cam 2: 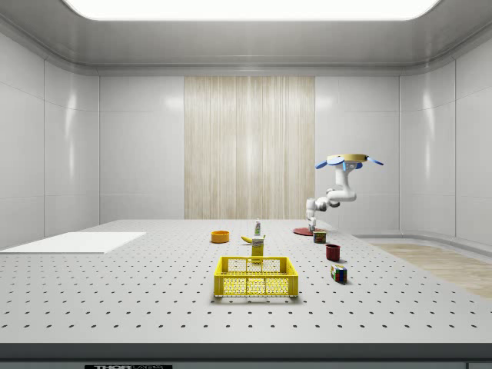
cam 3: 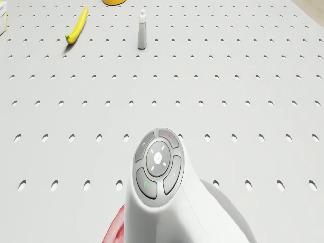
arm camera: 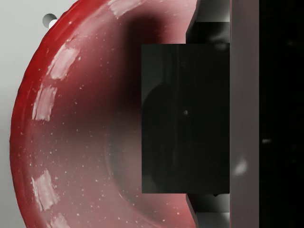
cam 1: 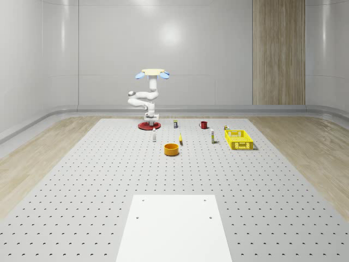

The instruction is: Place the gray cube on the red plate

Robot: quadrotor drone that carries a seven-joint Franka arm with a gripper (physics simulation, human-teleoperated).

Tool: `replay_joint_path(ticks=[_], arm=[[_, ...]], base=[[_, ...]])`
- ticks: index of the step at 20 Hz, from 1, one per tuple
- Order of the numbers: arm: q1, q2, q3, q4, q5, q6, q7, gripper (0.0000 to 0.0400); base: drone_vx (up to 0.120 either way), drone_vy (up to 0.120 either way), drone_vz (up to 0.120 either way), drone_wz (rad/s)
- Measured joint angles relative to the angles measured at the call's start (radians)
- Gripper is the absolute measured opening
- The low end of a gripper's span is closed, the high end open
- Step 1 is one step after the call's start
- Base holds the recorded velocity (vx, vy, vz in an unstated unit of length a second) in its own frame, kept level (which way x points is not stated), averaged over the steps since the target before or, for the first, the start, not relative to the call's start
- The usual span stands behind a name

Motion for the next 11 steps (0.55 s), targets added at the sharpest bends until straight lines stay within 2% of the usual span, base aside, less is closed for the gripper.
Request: replay_joint_path(ticks=[4, 11], arm=[[0.008, 0.003, 0.033, -0.011, 0.031, -0.016, -0.001, 0.0385], [0.020, 0.006, 0.102, -0.030, 0.094, -0.043, -0.001, 0.0397]], base=[[0.000, 0.000, 0.000, 0.000], [0.000, 0.000, 0.000, 0.000]])
